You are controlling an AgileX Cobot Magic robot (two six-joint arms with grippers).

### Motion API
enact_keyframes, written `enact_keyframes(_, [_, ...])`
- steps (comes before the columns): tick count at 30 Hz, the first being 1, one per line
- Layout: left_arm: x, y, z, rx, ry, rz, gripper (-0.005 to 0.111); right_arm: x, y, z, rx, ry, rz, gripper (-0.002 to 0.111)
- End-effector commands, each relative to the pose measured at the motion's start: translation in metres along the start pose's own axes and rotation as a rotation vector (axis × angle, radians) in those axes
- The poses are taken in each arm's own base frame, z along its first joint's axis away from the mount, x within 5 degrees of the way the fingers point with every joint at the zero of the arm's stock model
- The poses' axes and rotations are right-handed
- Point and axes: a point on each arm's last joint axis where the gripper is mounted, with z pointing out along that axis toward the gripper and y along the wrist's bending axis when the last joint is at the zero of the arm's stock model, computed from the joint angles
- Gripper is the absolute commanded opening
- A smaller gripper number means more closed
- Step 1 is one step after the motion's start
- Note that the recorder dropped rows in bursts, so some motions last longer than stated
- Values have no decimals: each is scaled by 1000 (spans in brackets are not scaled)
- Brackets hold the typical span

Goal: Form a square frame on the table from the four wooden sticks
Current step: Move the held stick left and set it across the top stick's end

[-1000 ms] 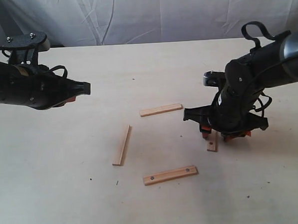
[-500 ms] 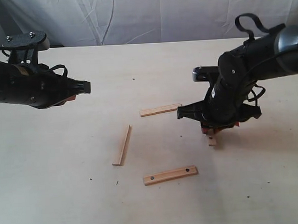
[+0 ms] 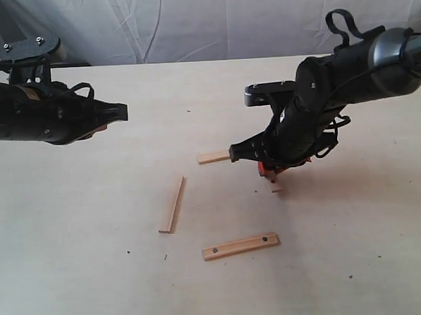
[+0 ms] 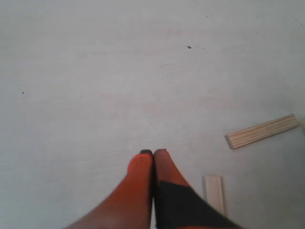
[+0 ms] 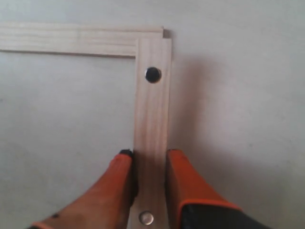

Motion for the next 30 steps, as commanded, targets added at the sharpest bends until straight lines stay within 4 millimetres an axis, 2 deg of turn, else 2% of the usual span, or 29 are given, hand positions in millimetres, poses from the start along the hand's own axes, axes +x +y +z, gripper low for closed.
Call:
enact_keyframes(1, [-2,-2,1,7,-21,-8,0,-4,1,5,-8,-40,-1,0])
enact_keyframes(9, [-2,-3,0,9,-23,-21,0,-7,2,7,-27,-66,36,0])
enact_keyframes(12, [-2,-3,0,9,-23,-21,0,-6,1,11,-24,-60,37,4])
enact_keyframes(14, [-2,-3,0,9,-23,-21,0,-5,1,14,-22,-50,38,9])
enact_keyframes(17, [-2,-3,0,9,-23,-21,0,-5,1,14,-21,-51,38,23])
enact_keyframes(20, [-2,-3,0,9,-23,-21,0,-4,1,14,-22,-49,41,30])
enact_keyframes(23, [-2,-3,0,9,-23,-21,0,-4,1,14,-23,-45,44,47])
enact_keyframes(26, [-2,-3,0,9,-23,-21,0,-6,3,5,-37,-63,89,55])
enact_keyframes(28, [1,-3,1,10,5,-23,0,-12,3,-15,-56,-102,134,55])
enact_keyframes(30, [7,-8,1,22,57,-10,3,-14,-9,-36,-63,-97,181,55])
